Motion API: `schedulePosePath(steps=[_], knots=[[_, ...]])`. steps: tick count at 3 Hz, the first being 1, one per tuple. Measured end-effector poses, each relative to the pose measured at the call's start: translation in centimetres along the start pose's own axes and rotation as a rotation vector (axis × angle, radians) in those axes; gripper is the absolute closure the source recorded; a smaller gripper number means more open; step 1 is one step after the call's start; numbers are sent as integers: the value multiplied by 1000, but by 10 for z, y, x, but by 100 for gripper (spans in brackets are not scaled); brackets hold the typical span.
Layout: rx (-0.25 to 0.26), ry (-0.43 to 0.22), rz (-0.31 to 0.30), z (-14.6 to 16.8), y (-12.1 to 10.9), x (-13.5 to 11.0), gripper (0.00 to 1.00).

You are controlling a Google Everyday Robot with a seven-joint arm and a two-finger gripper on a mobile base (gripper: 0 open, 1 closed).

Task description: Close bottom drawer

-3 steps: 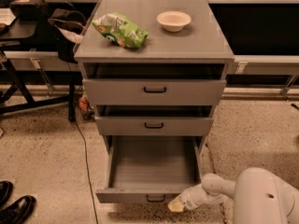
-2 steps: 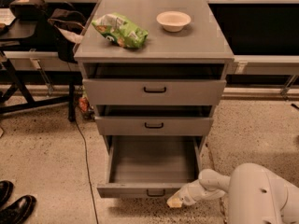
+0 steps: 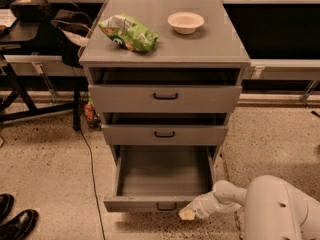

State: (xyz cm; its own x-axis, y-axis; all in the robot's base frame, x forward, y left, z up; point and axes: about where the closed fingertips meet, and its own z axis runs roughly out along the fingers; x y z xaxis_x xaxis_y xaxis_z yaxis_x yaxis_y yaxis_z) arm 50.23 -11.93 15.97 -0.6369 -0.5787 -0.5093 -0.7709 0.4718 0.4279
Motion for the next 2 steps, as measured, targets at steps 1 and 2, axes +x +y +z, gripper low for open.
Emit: schedulePosePath(steps=[1,2], knots=[[21,-11,-8,0,-11,-15,100],[53,-22,-23,-1,-34,-42,100]])
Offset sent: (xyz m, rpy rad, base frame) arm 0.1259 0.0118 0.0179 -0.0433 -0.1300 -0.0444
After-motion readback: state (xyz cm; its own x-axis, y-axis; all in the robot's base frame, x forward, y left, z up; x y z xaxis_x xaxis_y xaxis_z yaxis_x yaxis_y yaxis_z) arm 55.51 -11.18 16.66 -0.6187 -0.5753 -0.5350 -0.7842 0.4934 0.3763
